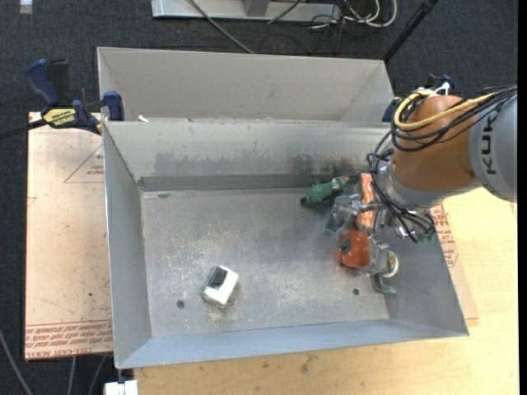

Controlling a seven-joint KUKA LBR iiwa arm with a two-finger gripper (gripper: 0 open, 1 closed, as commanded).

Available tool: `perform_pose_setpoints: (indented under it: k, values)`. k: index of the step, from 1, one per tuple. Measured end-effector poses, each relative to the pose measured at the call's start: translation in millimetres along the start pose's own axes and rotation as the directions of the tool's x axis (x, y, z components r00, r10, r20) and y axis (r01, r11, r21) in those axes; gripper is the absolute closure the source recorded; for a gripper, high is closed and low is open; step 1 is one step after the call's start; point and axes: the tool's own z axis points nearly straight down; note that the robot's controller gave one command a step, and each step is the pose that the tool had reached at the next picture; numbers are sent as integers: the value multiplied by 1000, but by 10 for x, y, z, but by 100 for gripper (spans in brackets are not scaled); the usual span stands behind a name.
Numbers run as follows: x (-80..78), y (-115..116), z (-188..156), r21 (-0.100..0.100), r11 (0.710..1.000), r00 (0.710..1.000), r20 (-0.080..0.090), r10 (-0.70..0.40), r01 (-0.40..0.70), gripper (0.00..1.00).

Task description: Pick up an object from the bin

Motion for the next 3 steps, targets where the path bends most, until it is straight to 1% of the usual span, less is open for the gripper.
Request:
perform_pose_setpoints:
  k: [1, 3]
  values:
    - [237, -124, -62, -1, 990, 990, -5, -140, 140, 100]
    - [237, -124, -61, -2, 990, 990, -4, -140, 140, 100]
